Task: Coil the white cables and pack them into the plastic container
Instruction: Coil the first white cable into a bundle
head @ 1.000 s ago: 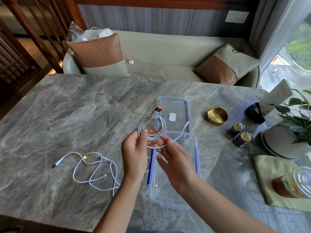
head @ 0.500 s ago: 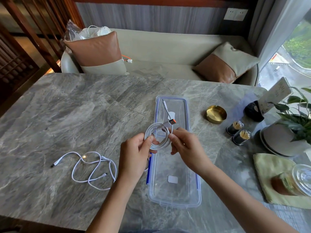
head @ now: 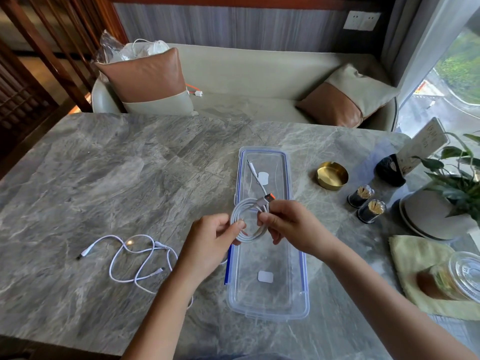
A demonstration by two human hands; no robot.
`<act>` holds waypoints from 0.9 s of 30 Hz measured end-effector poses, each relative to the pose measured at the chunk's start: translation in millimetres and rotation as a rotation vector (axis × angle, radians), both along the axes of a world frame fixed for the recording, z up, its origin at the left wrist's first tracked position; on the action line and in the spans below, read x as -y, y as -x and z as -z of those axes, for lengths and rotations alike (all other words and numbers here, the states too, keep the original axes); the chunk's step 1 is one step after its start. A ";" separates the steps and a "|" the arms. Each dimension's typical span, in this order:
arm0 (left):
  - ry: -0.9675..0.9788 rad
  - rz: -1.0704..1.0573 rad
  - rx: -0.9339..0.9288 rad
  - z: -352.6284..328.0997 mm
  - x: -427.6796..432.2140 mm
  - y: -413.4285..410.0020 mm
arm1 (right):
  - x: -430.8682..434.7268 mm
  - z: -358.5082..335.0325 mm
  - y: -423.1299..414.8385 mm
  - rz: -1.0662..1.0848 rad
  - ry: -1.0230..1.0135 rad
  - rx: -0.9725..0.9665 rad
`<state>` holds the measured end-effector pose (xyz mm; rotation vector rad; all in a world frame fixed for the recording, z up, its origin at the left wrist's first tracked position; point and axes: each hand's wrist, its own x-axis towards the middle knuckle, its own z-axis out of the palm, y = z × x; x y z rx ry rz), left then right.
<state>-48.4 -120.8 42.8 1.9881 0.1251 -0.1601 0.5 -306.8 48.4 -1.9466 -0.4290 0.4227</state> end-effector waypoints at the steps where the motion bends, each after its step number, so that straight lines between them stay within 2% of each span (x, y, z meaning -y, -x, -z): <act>1: -0.001 0.008 -0.002 -1.4 -3.8 -1.1 | 2.5 -1.0 -1.5 -0.030 0.001 -0.032; 3: -0.036 -0.073 0.118 -9.4 -11.8 -4.4 | 7.5 -3.9 -3.0 -0.100 0.027 -0.080; 5: -0.146 -0.115 0.375 -27.0 -18.0 -8.3 | 11.1 -7.0 -2.9 -0.169 0.050 -0.120; 7: -0.336 -0.001 0.567 -45.9 -18.1 -12.8 | 12.1 -10.3 -2.2 -0.245 0.074 -0.150; 10: -0.616 0.273 0.554 -60.4 -11.2 -21.6 | 9.5 -14.3 -0.8 -0.326 0.078 -0.201; 12: -0.668 0.336 0.477 -60.0 -9.0 -23.8 | 7.4 -18.7 0.5 -0.339 0.033 -0.245; 14: -0.660 0.306 0.479 -56.6 -10.5 -23.1 | 7.2 -22.0 1.0 -0.314 -0.030 -0.280; 19: -0.433 0.068 0.407 -47.8 -11.1 -14.1 | 7.9 -22.5 -0.4 -0.195 -0.137 -0.327; 23: -0.350 -0.076 0.325 -51.6 -9.2 -14.1 | 0.1 -14.9 -1.5 -0.151 -0.062 -0.293; 27: -0.265 -0.036 0.349 -60.2 -3.2 -22.3 | -5.5 -11.4 -3.7 -0.121 -0.028 -0.257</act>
